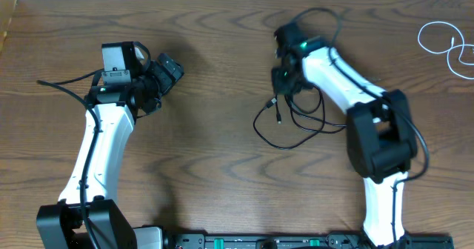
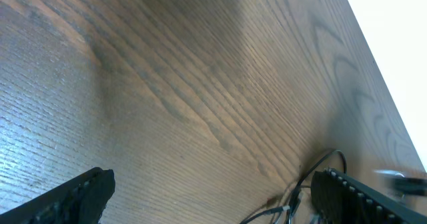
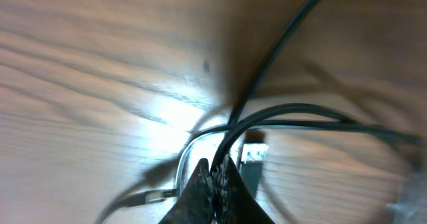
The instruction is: Untangle cables
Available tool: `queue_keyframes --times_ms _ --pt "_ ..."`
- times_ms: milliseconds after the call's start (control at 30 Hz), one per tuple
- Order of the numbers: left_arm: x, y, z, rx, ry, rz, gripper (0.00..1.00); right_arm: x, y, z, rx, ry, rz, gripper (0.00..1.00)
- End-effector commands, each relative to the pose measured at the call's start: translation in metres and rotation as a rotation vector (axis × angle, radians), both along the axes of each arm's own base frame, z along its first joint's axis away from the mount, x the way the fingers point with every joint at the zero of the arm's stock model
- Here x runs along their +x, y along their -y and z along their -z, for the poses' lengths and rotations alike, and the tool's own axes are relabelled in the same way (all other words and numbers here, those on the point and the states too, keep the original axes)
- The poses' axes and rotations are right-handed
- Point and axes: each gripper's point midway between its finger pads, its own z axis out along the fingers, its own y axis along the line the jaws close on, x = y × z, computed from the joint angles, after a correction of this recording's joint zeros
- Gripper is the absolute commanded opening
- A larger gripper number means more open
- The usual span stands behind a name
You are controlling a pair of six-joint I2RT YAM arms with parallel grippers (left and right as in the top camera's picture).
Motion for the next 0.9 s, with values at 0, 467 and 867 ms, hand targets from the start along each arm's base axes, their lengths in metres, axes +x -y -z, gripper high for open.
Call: queue_keyframes --times_ms 0,467,867 --pt "0.002 -0.004 -0.002 0.023 0.007 -0.001 0.99 0.036 0.005 -0.143 0.121 0.325 -0.028 0.01" --pt "0.002 -0.004 -0.002 0.023 0.007 -0.001 0.99 -0.002 0.174 -0.398 -0.016 0.988 0.263 0.01" --pt "0.002 -0.004 -0.002 0.023 0.007 -0.001 0.99 -0.065 0.339 -0.445 -0.19 1.117 0.783 0.01"
